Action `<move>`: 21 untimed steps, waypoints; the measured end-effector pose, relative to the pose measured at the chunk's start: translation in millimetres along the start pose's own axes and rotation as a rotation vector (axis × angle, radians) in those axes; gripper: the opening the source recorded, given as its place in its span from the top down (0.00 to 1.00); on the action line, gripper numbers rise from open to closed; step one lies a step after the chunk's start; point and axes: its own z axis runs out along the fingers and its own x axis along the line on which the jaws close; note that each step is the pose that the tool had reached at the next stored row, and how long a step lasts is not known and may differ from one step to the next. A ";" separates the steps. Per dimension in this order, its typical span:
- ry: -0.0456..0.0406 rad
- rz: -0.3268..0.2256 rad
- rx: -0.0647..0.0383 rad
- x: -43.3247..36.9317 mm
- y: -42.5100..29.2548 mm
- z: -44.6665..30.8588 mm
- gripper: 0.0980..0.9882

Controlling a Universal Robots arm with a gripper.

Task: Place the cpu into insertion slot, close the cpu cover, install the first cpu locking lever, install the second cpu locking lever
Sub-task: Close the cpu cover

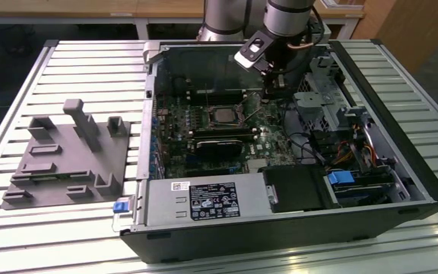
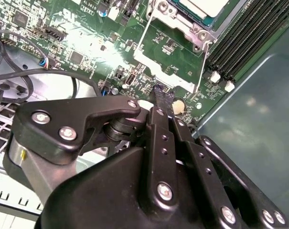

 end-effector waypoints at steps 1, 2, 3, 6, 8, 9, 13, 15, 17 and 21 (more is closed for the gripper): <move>0.0000 0.000 0.000 0.1 0.2 1.0 0.99; 0.0000 0.000 0.000 0.1 0.3 2.0 0.99; -0.0001 0.000 0.000 0.1 0.3 3.1 0.99; 0.0000 0.000 0.000 0.0 0.3 6.2 0.99; -0.0002 0.000 0.001 0.0 -0.2 6.5 0.99; -0.0002 0.000 0.001 0.0 -1.0 6.6 0.99; -0.0001 0.000 0.001 0.1 -7.6 6.5 0.99; -0.0001 0.000 0.001 0.2 -10.6 6.4 0.99; 0.0000 0.000 0.000 0.2 -13.5 6.3 0.99; 0.0000 0.000 0.000 0.3 -16.7 6.2 0.99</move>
